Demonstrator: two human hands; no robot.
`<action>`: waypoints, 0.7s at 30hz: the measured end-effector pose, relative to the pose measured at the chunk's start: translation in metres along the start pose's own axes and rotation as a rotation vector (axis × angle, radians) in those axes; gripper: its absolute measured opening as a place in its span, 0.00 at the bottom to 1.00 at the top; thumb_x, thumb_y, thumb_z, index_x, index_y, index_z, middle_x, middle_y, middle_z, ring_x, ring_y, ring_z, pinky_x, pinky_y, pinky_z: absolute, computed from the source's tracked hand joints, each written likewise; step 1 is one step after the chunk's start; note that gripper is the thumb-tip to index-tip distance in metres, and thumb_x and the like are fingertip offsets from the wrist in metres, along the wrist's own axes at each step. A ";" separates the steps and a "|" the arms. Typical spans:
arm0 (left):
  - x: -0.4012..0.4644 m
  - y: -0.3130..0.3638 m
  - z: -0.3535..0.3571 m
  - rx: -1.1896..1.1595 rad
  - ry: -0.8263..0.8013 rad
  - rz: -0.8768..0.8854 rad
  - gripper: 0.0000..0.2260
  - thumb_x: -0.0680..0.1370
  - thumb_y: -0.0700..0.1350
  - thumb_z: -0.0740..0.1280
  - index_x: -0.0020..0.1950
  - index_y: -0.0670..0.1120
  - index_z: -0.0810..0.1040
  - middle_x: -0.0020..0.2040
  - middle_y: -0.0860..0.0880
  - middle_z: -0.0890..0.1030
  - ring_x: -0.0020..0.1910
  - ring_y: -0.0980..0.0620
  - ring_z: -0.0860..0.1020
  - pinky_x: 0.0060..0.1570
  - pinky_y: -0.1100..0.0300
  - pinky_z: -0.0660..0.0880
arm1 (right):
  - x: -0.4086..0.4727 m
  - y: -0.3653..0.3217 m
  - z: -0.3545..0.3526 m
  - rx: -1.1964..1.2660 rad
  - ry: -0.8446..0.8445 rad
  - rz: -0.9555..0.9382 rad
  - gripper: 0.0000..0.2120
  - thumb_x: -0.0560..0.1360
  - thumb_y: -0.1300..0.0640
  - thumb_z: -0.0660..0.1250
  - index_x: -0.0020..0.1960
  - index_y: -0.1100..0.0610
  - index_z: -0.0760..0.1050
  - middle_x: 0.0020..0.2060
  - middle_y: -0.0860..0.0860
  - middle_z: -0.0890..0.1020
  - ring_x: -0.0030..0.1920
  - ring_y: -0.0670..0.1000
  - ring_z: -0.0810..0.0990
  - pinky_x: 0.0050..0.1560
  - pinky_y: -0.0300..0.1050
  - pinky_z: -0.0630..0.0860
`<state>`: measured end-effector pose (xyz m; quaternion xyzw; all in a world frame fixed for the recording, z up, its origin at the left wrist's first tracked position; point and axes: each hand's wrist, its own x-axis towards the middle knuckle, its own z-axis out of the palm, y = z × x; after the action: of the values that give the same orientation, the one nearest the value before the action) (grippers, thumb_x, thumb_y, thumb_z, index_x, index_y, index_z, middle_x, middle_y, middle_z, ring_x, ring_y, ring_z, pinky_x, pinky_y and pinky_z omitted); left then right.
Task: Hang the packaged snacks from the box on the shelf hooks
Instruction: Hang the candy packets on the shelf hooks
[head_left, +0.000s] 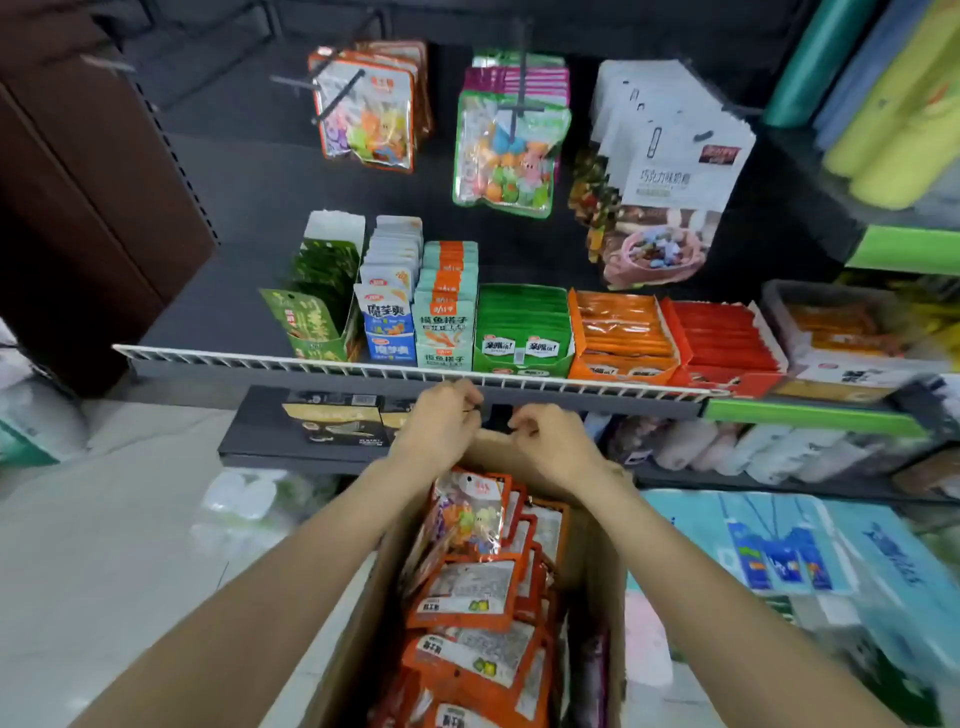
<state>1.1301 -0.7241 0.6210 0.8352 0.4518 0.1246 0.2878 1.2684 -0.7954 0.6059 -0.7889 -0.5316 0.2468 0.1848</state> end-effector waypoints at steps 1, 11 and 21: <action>-0.006 -0.008 0.010 0.041 -0.063 0.015 0.12 0.78 0.38 0.61 0.61 0.41 0.75 0.58 0.42 0.78 0.58 0.44 0.76 0.58 0.56 0.70 | -0.006 0.010 0.017 -0.016 -0.031 0.035 0.10 0.77 0.60 0.62 0.56 0.58 0.77 0.52 0.54 0.81 0.54 0.56 0.79 0.48 0.47 0.75; -0.045 -0.068 0.049 0.889 -0.371 0.182 0.20 0.78 0.51 0.63 0.68 0.43 0.71 0.77 0.42 0.55 0.76 0.43 0.38 0.75 0.49 0.47 | -0.023 0.033 0.101 0.189 -0.109 0.244 0.20 0.78 0.57 0.64 0.68 0.59 0.69 0.57 0.58 0.80 0.55 0.57 0.78 0.55 0.50 0.75; -0.054 -0.073 0.029 0.301 -0.077 0.040 0.06 0.77 0.41 0.64 0.43 0.44 0.79 0.49 0.45 0.80 0.49 0.44 0.77 0.54 0.51 0.74 | -0.034 0.021 0.075 0.191 0.122 0.147 0.06 0.79 0.61 0.59 0.48 0.61 0.74 0.42 0.53 0.78 0.45 0.55 0.78 0.43 0.43 0.69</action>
<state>1.0637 -0.7483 0.5577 0.8818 0.4375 0.0291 0.1737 1.2296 -0.8325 0.5397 -0.8181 -0.4341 0.2608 0.2727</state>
